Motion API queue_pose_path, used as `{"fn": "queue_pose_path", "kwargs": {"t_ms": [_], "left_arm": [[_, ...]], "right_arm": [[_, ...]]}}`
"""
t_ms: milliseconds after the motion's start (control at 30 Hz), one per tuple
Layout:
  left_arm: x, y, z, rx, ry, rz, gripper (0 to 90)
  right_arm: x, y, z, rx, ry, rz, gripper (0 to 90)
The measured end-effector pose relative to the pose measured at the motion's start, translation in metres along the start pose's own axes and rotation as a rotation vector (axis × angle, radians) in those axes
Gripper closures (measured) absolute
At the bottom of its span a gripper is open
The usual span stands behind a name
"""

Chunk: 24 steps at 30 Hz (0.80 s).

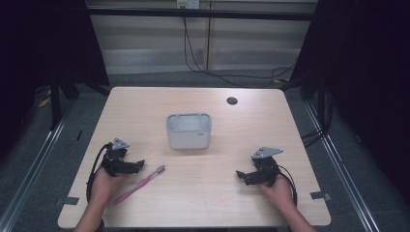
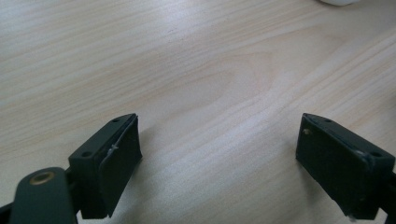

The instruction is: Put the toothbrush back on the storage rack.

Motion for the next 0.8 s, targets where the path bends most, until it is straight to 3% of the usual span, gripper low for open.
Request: {"fn": "queue_pose_path", "kwargs": {"t_ms": [167,200,300,800], "left_arm": [[0.002,0.001,-0.001,-0.004,-0.004,0.03,16.1],[0.005,0.001,-0.002,-0.021,-0.006,0.068,16.9],[0.009,0.002,-0.004,-0.043,-0.029,0.115,20.4],[0.04,0.012,-0.026,-0.118,-0.109,0.225,25.5]], "right_arm": [[0.0,0.0,0.0,-0.001,-0.001,0.0,11.0],[0.0,0.0,0.0,-0.001,-0.001,0.0,11.0],[0.0,0.0,0.0,-0.001,-0.001,0.0,11.0],[0.0,0.0,0.0,-0.003,-0.004,0.0,10.8]]}}
Point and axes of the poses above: each handheld gripper's, and its own axes: x roughly backward along the jaws, y roughly out of its top, z roughly to its left, the point moved 4 cm from there along -x, roughly forward along the jaws, and after that the axes turned 13 degrees about z, right-handed, at the moved point
